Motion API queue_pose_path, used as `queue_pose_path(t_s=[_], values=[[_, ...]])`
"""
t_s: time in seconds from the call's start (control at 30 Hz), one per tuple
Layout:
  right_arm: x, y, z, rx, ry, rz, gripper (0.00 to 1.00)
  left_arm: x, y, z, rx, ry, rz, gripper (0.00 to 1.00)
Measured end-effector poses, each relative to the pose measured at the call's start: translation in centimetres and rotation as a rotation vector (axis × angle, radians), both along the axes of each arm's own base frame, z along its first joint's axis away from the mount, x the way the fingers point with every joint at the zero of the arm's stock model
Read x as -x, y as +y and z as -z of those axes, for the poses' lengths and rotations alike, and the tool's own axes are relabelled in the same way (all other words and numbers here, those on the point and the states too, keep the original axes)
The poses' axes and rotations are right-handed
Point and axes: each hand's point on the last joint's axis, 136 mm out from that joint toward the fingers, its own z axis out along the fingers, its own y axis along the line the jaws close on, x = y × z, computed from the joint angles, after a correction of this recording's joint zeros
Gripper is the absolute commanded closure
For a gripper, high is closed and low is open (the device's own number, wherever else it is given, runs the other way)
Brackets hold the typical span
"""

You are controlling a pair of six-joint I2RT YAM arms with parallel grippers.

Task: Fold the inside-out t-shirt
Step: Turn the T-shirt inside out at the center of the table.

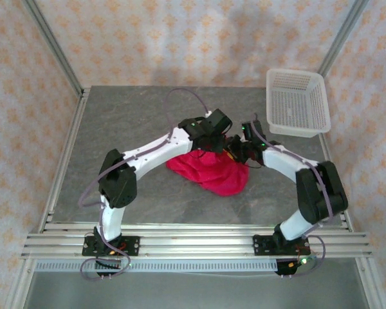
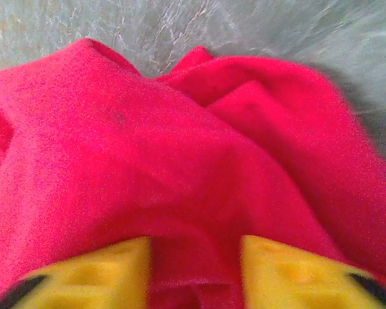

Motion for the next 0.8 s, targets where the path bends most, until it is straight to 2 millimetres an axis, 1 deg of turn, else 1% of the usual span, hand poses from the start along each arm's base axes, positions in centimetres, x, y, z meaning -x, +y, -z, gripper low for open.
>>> queue_pose_path(t_s=[0.03, 0.1, 0.13, 0.2, 0.27, 0.3, 0.33, 0.37, 0.4, 0.43, 0.5, 0.57, 0.63, 0.7, 0.73, 0.8], values=[[-0.5, 0.5, 0.6, -0.009, 0.008, 0.006, 1.0, 0.0, 0.1, -0.8, 0.029, 0.001, 0.0, 1.0], [-1.0, 0.7, 2.3, -0.013, 0.036, 0.032, 1.0, -0.3, 0.7, -2.5, 0.115, 0.0, -0.017, 1.0], [-1.1, 0.4, 3.3, -0.002, 0.055, 0.051, 1.0, -0.5, 1.6, -3.6, 0.174, -0.002, -0.036, 1.0], [-0.8, -0.4, 4.6, 0.011, 0.081, 0.081, 1.0, -1.2, 4.1, -5.5, 0.313, -0.007, -0.098, 1.0], [-0.6, -0.9, 4.8, 0.019, 0.073, 0.093, 1.0, -2.0, 7.3, -6.6, 0.451, -0.017, -0.176, 1.0], [-0.6, -1.0, 4.6, 0.022, 0.065, 0.095, 1.0, -2.4, 8.3, -6.8, 0.497, -0.021, -0.203, 1.0], [-0.6, -1.2, 4.3, 0.024, 0.055, 0.096, 1.0, -2.8, 9.0, -6.9, 0.541, -0.02, -0.223, 1.0], [-0.6, -1.3, 3.9, 0.025, 0.044, 0.095, 1.0, -3.1, 8.9, -7.0, 0.581, -0.02, -0.224, 1.0], [-0.6, -1.3, 3.4, 0.023, 0.031, 0.092, 1.0, -3.4, 8.3, -6.9, 0.617, -0.017, -0.21, 1.0], [-0.6, -1.3, 2.7, 0.021, 0.017, 0.086, 1.0, -3.4, 7.2, -6.7, 0.656, -0.01, -0.187, 1.0], [-0.4, -1.3, 1.2, 0.018, -0.015, 0.069, 0.94, -3.2, 5.1, -5.7, 0.712, 0.012, -0.138, 1.0], [0.1, -1.4, -0.8, 0.03, -0.051, 0.048, 0.91, -2.7, 3.8, -3.5, 0.718, 0.055, -0.115, 1.0], [0.3, -1.5, -3.1, 0.044, -0.097, 0.029, 0.9, -2.0, 3.6, -1.0, 0.693, 0.097, -0.118, 1.0], [0.3, -1.2, -5.4, 0.047, -0.153, 0.012, 0.92, -1.5, 4.1, 1.1, 0.668, 0.131, -0.136, 1.0], [0.2, -1.1, -6.3, 0.049, -0.177, 0.005, 0.96, -1.2, 4.4, 2.1, 0.656, 0.145, -0.145, 1.0], [0.0, -0.5, -7.3, 0.047, -0.208, -0.012, 0.98, -0.8, 5.0, 3.4, 0.643, 0.161, -0.16, 1.0]])
